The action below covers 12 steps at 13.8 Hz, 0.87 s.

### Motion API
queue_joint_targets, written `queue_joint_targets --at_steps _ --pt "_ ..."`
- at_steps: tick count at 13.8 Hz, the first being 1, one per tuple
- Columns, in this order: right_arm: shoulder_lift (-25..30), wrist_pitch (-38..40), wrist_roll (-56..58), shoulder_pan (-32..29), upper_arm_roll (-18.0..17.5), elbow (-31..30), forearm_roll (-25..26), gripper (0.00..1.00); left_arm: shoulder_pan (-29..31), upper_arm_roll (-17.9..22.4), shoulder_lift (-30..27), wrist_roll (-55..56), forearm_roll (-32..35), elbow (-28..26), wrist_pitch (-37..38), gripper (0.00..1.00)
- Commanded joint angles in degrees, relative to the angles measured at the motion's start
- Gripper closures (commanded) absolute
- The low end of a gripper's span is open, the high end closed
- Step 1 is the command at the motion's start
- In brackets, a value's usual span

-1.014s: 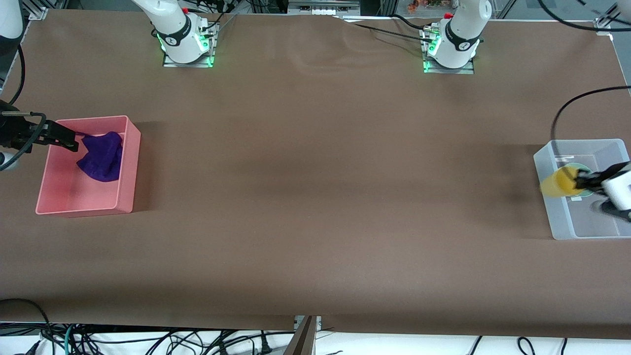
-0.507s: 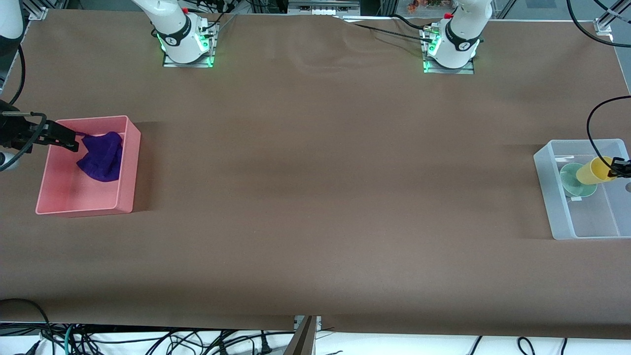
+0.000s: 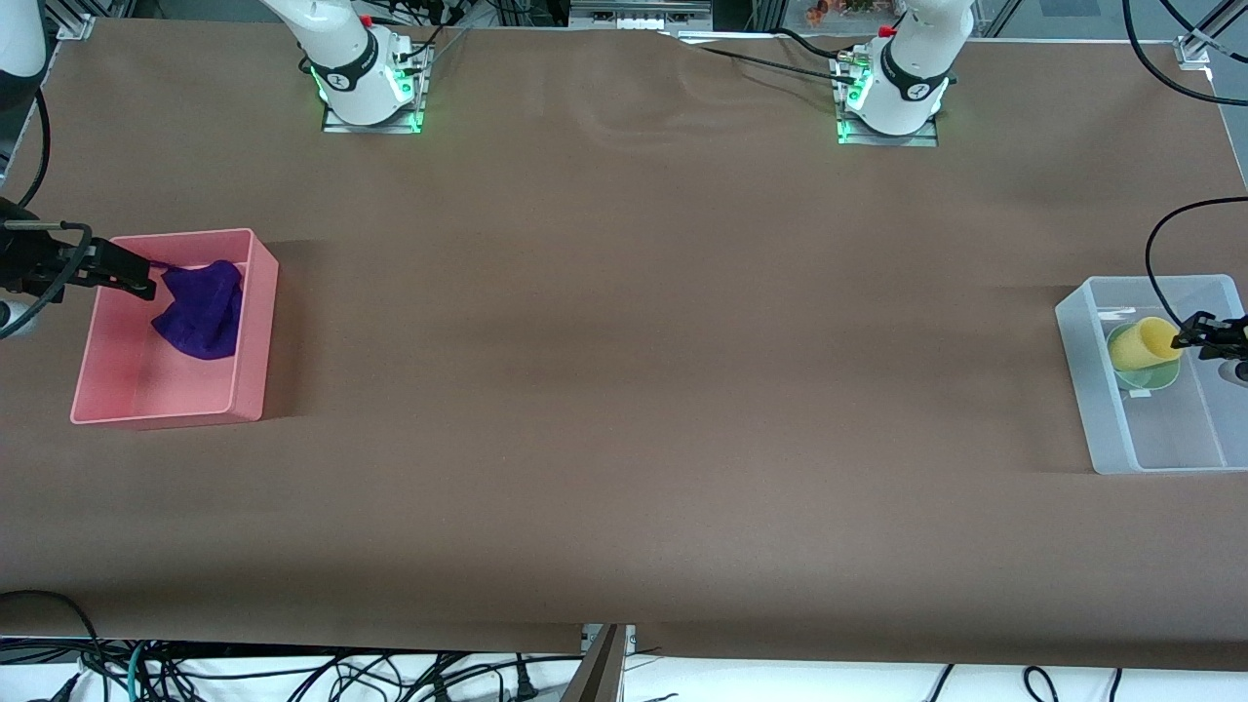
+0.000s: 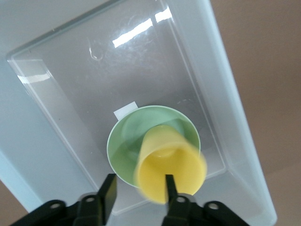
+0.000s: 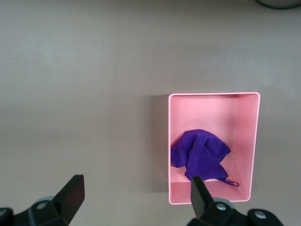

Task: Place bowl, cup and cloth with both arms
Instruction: 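Open the left gripper to release the cup in the bowl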

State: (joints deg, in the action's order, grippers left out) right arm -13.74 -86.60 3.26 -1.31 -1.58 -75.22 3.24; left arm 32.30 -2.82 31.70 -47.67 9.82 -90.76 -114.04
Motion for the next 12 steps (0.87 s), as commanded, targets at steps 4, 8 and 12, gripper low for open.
queue_joint_targets --at_steps 4,8,12 --pt "0.3 0.6 0.5 -0.3 -0.3 0.2 0.3 0.0 -1.4 -10.8 -8.1 6.8 -1.1 5.0 13.9 0.0" --pt "0.3 0.6 0.5 -0.3 -0.3 0.2 0.3 0.0 -3.3 -20.0 -8.7 25.9 -0.2 12.2 28.2 0.0" --pt "0.3 0.6 0.6 -0.4 -0.2 0.2 0.3 0.0 -13.1 -18.5 -16.1 34.3 -0.5 10.7 32.3 0.0"
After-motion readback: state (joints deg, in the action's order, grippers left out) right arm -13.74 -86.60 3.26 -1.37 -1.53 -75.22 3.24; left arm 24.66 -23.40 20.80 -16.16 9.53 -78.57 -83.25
